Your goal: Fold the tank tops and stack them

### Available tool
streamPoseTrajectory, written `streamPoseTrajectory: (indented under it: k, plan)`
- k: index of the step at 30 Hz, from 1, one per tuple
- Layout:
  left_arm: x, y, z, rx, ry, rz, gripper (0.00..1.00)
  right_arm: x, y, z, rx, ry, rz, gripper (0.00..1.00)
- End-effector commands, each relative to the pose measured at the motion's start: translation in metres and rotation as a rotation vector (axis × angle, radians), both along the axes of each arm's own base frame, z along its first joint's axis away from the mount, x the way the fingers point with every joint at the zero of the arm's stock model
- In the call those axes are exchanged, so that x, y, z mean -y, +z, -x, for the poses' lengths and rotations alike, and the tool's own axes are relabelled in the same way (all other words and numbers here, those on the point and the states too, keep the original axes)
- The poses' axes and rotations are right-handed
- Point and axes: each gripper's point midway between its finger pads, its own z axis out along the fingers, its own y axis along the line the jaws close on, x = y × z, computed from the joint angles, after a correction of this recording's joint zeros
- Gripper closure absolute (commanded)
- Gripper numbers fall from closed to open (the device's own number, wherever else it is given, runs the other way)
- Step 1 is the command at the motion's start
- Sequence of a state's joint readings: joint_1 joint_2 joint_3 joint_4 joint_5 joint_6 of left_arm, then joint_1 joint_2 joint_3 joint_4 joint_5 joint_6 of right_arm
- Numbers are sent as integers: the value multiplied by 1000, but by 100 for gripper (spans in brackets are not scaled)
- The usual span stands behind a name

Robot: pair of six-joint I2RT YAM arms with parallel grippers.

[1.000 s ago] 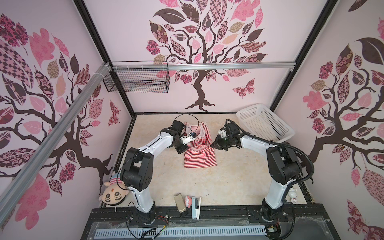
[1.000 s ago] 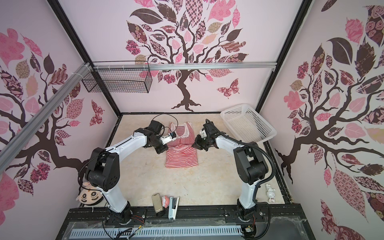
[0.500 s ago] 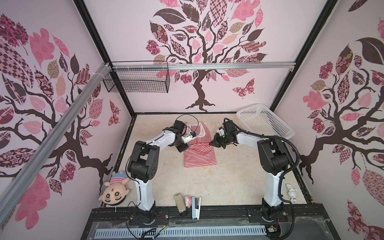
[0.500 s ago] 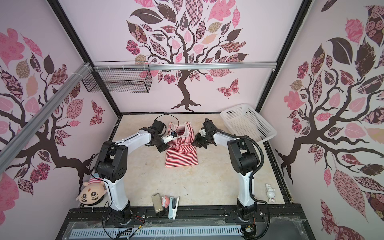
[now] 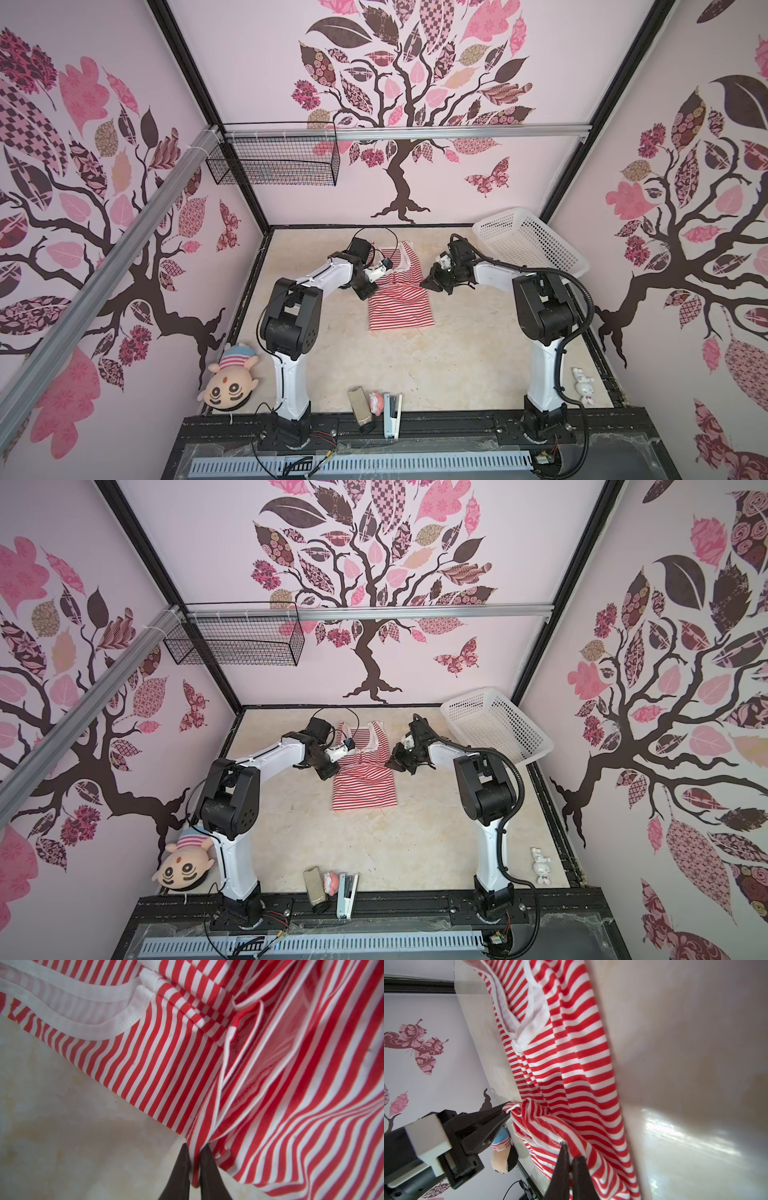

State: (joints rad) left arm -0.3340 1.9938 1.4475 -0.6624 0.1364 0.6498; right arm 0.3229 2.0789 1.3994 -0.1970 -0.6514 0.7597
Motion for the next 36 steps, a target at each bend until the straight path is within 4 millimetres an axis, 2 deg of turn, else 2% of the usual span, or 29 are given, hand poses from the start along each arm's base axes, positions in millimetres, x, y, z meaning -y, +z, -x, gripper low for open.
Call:
streamPoseTrajectory:
  k: [1, 8, 14, 19, 24, 32, 36]
  plan:
    - [-2, 18, -15, 51, 27, 34, 89, -3, 12, -11, 26, 0, -22, 100]
    - [1, 42, -24, 100, 40, 94, 94, -5, 36, -17, 64, 1, -41, 100]
    - [5, 59, -30, 156, 54, 172, 98, -7, 49, -22, 87, 2, -48, 100]
    - [5, 65, -41, 188, 72, 192, 98, -6, 52, -30, 97, -9, -56, 100]
    - [2, 50, -55, 167, 102, 166, 98, -7, 49, -44, 95, -22, -69, 100]
    - [-1, 15, -56, 58, 99, 103, 91, -4, 21, -54, 34, -39, -47, 100]
    - [-3, 8, -56, 42, 101, 85, 90, -4, 10, -54, 16, -34, -43, 100]
